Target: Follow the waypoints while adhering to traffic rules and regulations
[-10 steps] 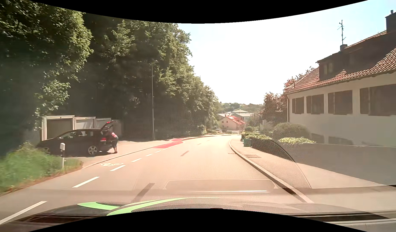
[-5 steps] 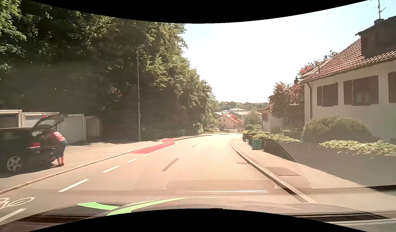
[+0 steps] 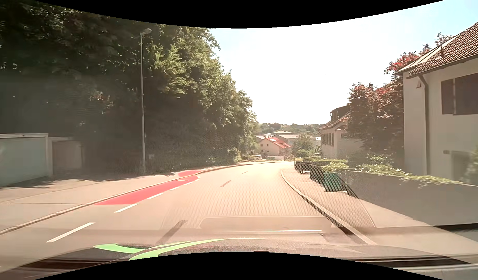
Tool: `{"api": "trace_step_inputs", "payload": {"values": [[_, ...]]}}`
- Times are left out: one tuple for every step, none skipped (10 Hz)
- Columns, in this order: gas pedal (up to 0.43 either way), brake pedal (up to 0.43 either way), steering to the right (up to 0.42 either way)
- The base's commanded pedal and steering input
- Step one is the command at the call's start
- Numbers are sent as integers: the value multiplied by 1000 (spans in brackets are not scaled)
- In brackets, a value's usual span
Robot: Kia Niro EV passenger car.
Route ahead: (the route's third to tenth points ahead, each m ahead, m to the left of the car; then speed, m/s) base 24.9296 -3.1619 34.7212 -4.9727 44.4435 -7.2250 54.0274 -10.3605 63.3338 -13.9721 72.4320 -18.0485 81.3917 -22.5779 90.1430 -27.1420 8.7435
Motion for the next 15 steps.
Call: {"api": "trace_step_inputs", "payload": {"values": [[0,146,22],[0,146,23],[0,146,24],[0,146,24],[0,146,25],[0,140,27],[0,134,27],[0,116,27],[0,98,30],[0,98,37],[0,98,41],[0,98,41],[0,98,41],[0,98,40],[0,104,40]]}}
